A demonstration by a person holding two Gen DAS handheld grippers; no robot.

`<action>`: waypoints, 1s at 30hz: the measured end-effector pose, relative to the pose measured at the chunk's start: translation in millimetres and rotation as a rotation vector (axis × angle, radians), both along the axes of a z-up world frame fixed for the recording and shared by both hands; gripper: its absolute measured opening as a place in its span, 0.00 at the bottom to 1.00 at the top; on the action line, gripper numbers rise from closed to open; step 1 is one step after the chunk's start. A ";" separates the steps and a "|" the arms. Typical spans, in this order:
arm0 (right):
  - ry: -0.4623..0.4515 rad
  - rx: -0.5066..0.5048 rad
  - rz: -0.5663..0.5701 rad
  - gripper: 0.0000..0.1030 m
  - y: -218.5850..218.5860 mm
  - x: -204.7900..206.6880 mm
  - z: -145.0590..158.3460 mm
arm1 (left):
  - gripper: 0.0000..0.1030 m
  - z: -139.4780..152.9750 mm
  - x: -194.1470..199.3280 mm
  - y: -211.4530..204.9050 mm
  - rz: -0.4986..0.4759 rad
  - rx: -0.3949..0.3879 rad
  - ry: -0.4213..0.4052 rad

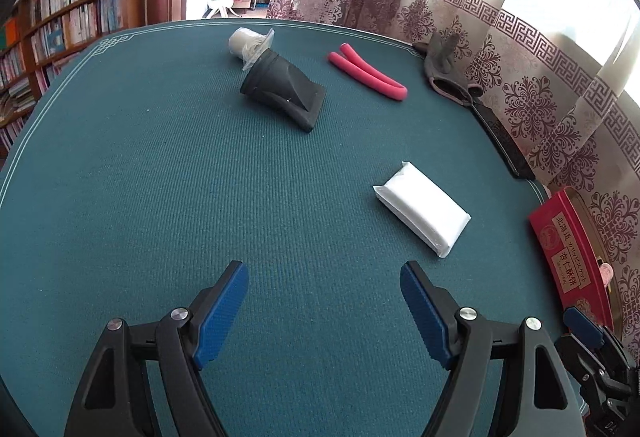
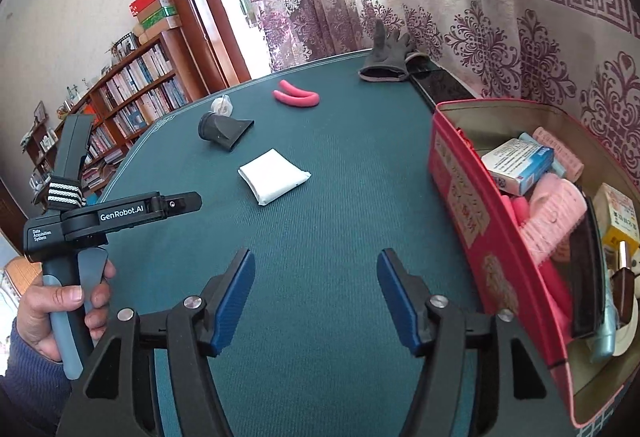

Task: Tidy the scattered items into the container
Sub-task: 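Withdraw both tools and move the right tool toward the white tissue pack, then grasp the black hair-dryer nozzle with the left tool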

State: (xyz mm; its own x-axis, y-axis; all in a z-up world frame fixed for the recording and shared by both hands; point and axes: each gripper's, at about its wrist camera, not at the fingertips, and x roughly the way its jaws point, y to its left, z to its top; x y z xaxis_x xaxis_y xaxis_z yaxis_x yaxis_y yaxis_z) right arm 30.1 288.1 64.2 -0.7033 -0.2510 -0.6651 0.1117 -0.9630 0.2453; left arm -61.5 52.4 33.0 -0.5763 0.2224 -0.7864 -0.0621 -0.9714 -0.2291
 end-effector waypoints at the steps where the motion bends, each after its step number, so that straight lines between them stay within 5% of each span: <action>1: -0.008 0.007 0.004 0.66 -3.4 -4.5 -2.4 | 0.77 -1.0 -0.4 -3.0 0.004 -0.006 0.001; 13: -0.071 0.037 0.059 0.66 -31.7 -57.8 -23.8 | 0.78 -13.8 -13.0 -27.1 0.041 -0.010 -0.016; 17: -0.063 0.052 0.080 0.66 -38.7 -75.7 -23.3 | 0.89 -15.7 -14.2 -26.6 0.037 -0.031 -0.006; 30: -0.064 0.080 0.126 0.66 -59.3 -124.2 -30.4 | 0.89 -16.6 -19.6 -38.8 0.055 -0.069 -0.002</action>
State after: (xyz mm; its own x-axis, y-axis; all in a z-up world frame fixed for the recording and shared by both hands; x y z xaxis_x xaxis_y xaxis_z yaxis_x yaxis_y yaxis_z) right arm -94.1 228.9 33.8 -0.6250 -0.2788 -0.7291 0.2194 -0.9591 0.1787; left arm -81.1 13.6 16.4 -0.5843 0.1355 -0.8002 -0.0077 -0.9868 -0.1615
